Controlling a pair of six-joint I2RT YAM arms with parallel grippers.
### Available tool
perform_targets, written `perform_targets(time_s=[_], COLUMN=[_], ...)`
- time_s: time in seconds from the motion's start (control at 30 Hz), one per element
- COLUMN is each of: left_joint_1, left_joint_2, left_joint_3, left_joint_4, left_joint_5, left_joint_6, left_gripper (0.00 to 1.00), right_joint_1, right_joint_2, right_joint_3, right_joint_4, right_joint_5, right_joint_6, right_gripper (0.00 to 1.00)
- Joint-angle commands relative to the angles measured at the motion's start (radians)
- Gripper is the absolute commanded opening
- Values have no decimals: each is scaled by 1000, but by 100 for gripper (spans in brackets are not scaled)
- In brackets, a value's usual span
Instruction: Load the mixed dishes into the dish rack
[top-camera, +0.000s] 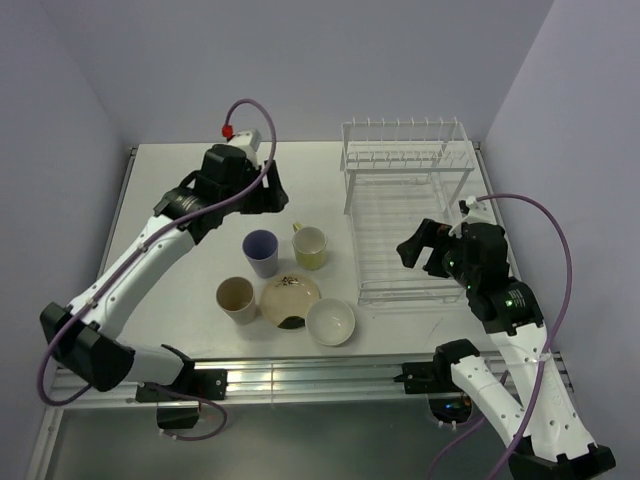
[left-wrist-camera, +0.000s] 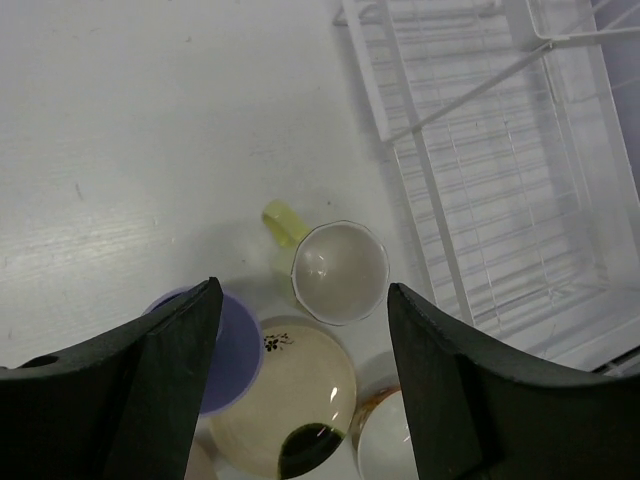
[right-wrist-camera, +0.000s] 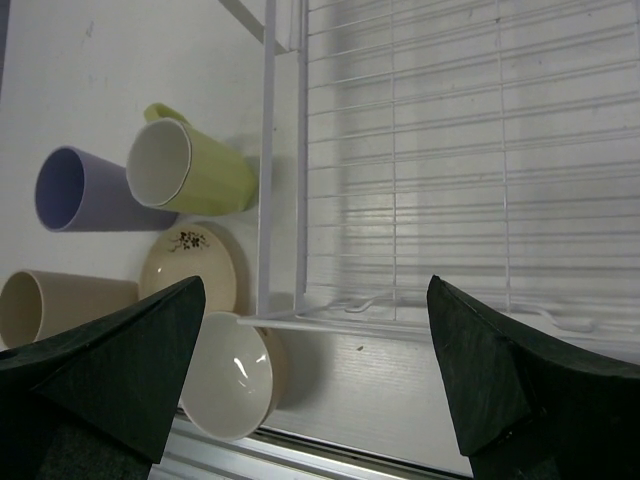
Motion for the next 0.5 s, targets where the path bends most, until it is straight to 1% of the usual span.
perform_targets(time_s=[0.0,0.17,0.33,0.47], left_joint_1=[-12,-12,-12,-13], left_joint_2=[72,158,247,321], left_joint_3=[88,116,165,211], left_joint_4=[23,-5,-63,-112], left_joint_5=[116,218,223,220], left_joint_6=[117,215,272,269], left_gripper=[73,72,73,70], right_joint_1=[8,9,9,9], right_joint_2=[-11,-23,-29,-31], right_joint_3=[26,23,18,17], right_joint_4=[35,34,40,45], right_joint_5=[-49,-41,-52,-50], right_joint_6=[-27,-30,-30,-28], right_gripper=[100,100,100,100])
